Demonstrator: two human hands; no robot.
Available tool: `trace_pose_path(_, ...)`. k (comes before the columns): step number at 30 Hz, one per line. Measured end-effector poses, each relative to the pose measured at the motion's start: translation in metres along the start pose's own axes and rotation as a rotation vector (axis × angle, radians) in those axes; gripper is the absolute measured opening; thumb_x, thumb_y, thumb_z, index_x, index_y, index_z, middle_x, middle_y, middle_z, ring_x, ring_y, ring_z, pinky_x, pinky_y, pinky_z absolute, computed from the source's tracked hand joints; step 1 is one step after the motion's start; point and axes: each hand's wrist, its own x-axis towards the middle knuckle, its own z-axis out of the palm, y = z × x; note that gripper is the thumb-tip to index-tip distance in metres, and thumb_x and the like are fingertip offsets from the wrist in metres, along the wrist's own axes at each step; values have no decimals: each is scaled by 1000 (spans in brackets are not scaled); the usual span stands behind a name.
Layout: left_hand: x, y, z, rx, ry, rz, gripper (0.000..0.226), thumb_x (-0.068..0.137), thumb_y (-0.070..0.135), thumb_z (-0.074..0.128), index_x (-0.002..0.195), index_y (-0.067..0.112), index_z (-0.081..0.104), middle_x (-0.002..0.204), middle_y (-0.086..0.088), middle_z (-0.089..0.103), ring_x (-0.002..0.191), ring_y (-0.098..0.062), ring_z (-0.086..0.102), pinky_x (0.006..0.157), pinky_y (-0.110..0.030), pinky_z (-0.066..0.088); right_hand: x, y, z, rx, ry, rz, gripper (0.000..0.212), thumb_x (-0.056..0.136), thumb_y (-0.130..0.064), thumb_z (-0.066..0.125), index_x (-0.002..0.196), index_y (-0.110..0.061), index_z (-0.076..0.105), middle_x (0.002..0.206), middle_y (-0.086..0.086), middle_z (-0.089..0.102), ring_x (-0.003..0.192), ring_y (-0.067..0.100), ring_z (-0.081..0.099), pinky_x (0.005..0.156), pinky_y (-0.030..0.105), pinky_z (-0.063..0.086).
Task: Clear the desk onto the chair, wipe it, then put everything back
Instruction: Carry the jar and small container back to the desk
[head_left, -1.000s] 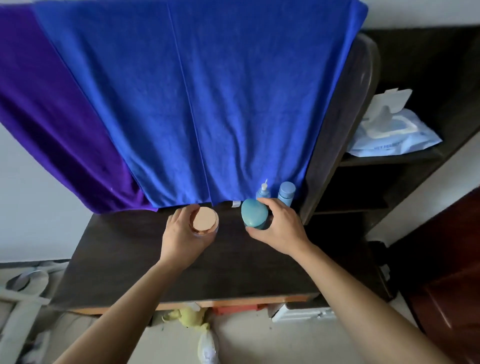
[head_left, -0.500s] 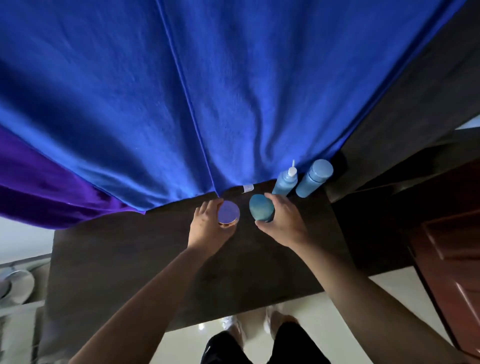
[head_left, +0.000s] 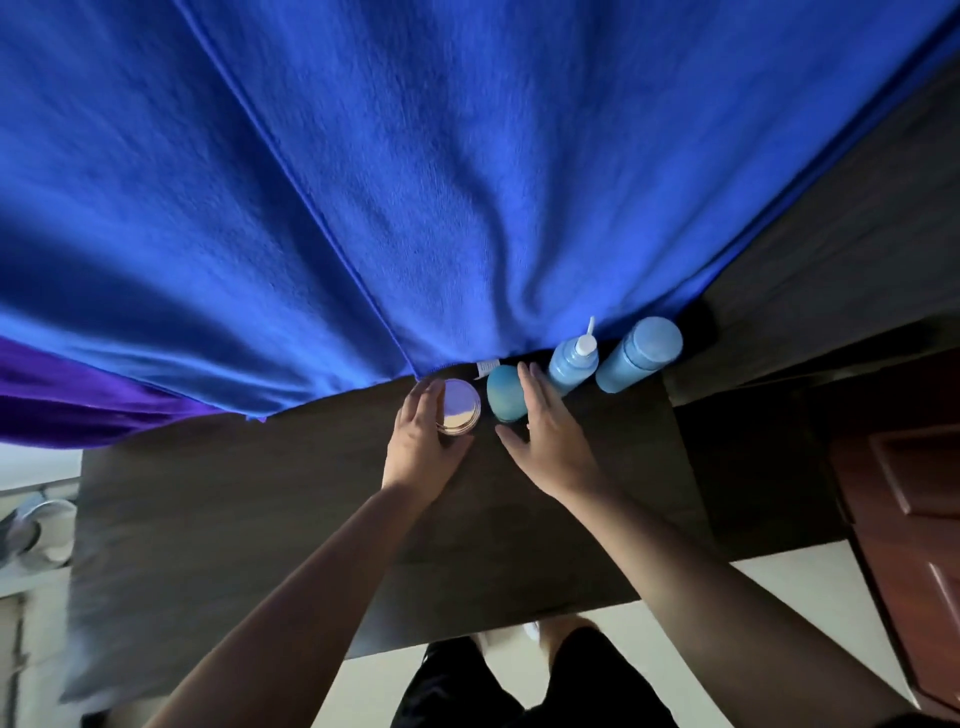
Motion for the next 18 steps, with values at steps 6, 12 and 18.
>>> trace_pose_path(6, -20, 6, -38, 333, 135, 236, 63, 95, 52, 50, 146, 15, 45, 160, -11, 30, 149, -30, 22, 118, -49, 27, -22, -10, -22, -137, 58, -85, 65, 99, -40, 54, 155, -20, 30, 164, 4, 25, 148, 20, 31, 98, 39, 51)
trace_pose_path(12, -42, 1, -56, 448, 68, 522, 68, 95, 55, 42, 150, 13, 39, 163, -15, 18, 150, -35, 17, 117, -56, 18, -88, -13, -43, -303, 269, -68, 54, 99, -40, 50, 142, -6, 53, 151, 17, 46, 140, 30, 46, 105, 42, 50)
trace_pose_path(18, -64, 72, -36, 492, -91, 821, 68, 95, 53, 35, 149, 12, 42, 160, -20, 26, 147, -41, 23, 112, -67, 23, -211, 0, -72, -441, 534, 269, 60, 103, -49, 38, 153, -16, 40, 163, 16, 25, 153, 32, 17, 122, 50, 23)
